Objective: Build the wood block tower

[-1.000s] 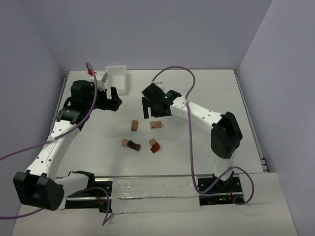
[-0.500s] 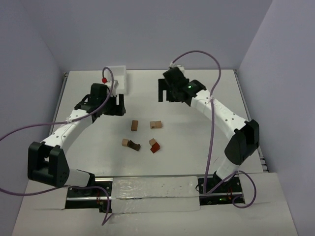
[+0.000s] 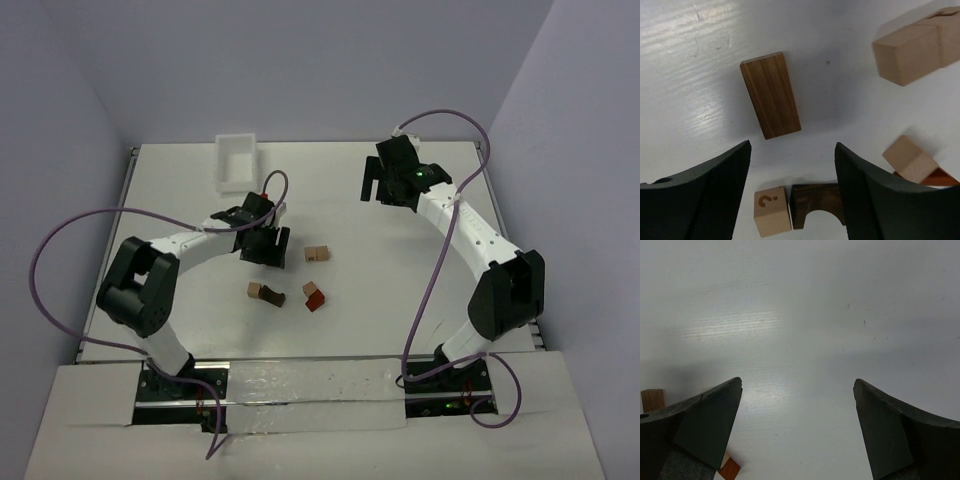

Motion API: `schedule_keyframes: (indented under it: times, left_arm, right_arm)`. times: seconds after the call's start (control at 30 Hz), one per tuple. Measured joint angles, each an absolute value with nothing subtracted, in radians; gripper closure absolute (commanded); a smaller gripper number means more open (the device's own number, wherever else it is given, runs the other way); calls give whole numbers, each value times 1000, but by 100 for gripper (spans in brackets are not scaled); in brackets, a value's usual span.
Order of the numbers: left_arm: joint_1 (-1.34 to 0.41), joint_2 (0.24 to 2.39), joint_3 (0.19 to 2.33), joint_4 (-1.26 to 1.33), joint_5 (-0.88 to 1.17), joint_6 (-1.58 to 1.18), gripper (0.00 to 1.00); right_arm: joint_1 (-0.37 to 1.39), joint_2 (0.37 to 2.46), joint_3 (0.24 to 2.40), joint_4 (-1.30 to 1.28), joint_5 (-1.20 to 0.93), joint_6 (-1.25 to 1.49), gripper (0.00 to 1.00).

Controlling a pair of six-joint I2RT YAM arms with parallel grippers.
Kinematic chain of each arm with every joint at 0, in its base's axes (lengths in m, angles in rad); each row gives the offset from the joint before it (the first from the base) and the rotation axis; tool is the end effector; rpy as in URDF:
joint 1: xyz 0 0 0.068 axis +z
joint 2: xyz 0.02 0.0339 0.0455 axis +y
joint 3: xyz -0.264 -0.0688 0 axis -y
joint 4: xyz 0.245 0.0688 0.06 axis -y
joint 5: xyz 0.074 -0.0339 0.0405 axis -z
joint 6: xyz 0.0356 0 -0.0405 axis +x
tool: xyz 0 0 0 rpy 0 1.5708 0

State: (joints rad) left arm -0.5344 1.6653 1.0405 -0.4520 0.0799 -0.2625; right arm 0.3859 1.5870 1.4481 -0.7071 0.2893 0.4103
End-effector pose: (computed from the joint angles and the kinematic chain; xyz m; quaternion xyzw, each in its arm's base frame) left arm 0.2831 -0.1708 0.1853 0.1410 0.9586 -0.1305 0.2101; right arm 0.3252 0.1212 0.3220 0.0624 0.9246 0.0118 0.3756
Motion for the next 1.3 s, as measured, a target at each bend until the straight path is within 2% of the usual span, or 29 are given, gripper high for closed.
schedule_keyframes:
  times: [0.23,0.57,0.9,1.03,1.2,1.3]
  left_arm:
    - [-535,1755,1072,-463,41,-277,31]
    - [-535,1790,1095,-450,14,-249,49]
    - [-536,1776,1049,-338,-8,-51,62]
    - [-535,1761,1025,-309,30,50,59]
    - [-534,1742,999,-301,115,185,50]
    - [-522,1742,999,-320,181,259,38]
  right_arm:
    - [377,1573,1415,-682,265,410,0]
    - [375,1572,1387,-665,241,410,0]
    - [374,1551,1373,-645,234,402,0]
    - [372,1547,1369,-640,226,401,0]
    - [370,1547,1367,-635,214,395,0]
    - [366,1546,1362,-628,207,392,0]
